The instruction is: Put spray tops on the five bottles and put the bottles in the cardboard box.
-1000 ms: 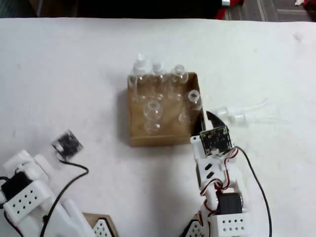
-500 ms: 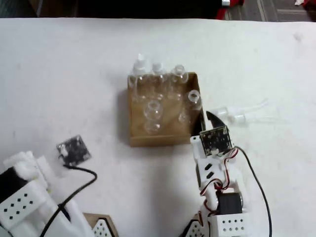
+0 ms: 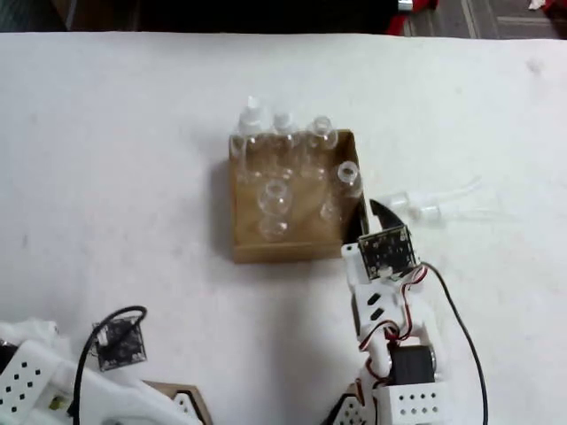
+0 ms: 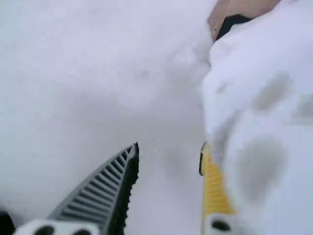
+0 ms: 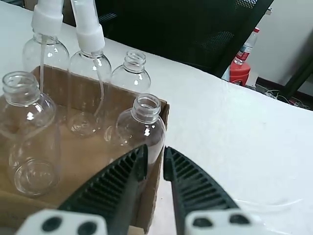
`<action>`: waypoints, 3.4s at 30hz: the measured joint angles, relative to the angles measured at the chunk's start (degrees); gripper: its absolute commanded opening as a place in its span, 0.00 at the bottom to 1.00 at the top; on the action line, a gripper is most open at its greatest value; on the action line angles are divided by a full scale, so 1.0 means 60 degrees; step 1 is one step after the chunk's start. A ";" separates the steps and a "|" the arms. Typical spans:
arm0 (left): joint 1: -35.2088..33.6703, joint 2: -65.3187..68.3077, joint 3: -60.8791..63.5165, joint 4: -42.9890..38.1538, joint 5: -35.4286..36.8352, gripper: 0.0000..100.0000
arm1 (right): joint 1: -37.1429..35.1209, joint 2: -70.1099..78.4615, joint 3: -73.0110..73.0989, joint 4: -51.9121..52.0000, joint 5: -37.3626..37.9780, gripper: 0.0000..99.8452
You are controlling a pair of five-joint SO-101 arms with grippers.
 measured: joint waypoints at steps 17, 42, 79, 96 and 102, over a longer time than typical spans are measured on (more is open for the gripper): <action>0.0205 -0.0234 0.1099 -0.0762 -0.0015 0.20 | 0.0000 0.0000 0.0000 0.0000 0.0000 0.05; 0.4220 -0.0205 0.1363 -0.1436 0.0777 0.19 | 0.0000 0.0000 0.0000 0.0000 0.0000 0.05; 0.9934 -0.0044 -0.2198 -0.4762 2.0190 0.19 | 0.0000 0.0000 0.0000 0.0000 0.0000 0.05; 1.0095 -0.2066 0.1714 -0.7297 2.2447 0.03 | 0.0000 0.0000 0.0000 0.0000 0.0000 0.05; 1.0095 -0.5465 0.5114 -0.9260 2.1612 0.02 | 0.0000 0.0000 0.0000 0.0000 0.0000 0.05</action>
